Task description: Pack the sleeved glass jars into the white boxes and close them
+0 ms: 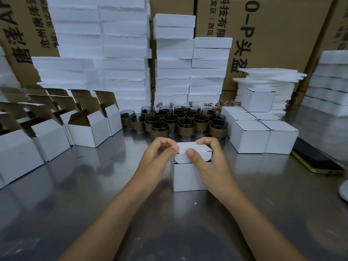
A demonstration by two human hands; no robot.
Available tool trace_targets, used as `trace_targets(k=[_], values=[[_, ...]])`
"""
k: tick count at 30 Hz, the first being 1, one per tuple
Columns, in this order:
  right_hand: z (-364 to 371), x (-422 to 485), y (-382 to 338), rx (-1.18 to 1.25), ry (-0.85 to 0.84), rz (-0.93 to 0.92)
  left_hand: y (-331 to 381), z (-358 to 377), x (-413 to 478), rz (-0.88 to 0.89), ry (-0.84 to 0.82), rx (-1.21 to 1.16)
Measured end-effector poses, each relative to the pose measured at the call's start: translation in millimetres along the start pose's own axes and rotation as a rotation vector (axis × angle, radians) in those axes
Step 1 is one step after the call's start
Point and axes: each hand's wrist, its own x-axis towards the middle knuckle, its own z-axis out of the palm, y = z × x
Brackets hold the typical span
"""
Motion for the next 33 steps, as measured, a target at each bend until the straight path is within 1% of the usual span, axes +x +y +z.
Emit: trace_targets(k=[4, 11, 17, 21, 24, 26, 28, 31, 33], values=[[0, 1, 1, 0.026, -0.022, 0.005, 0, 0, 1, -0.038, 0.012, -0.003], [2, 0, -2, -0.015, 0.023, -0.014, -2, 1, 1, -0.003, 0.022, 0.030], [1, -3, 1, -0.042, -0.029, 0.027, -1, 1, 2, -0.006, 0.030, 0.017], [3, -1, 7, -0.049, -0.019, 0.062, -1, 2, 1, 0.020, 0.004, 0.020], [4, 1, 8, -0.034, -0.015, 0.055, -3, 1, 3, 0.026, -0.004, 0.048], [4, 2, 8, -0.049, 0.026, 0.023, -4, 1, 4, 0.027, -0.006, 0.047], [4, 1, 6, -0.080, 0.068, -0.047, -6, 1, 5, 0.030, -0.009, 0.049], [5, -4, 7, -0.255, 0.117, -0.208, -10, 1, 6, 0.036, 0.000, 0.059], [6, -6, 9, -0.334, 0.154, -0.279, -14, 1, 6, 0.044, 0.007, 0.071]])
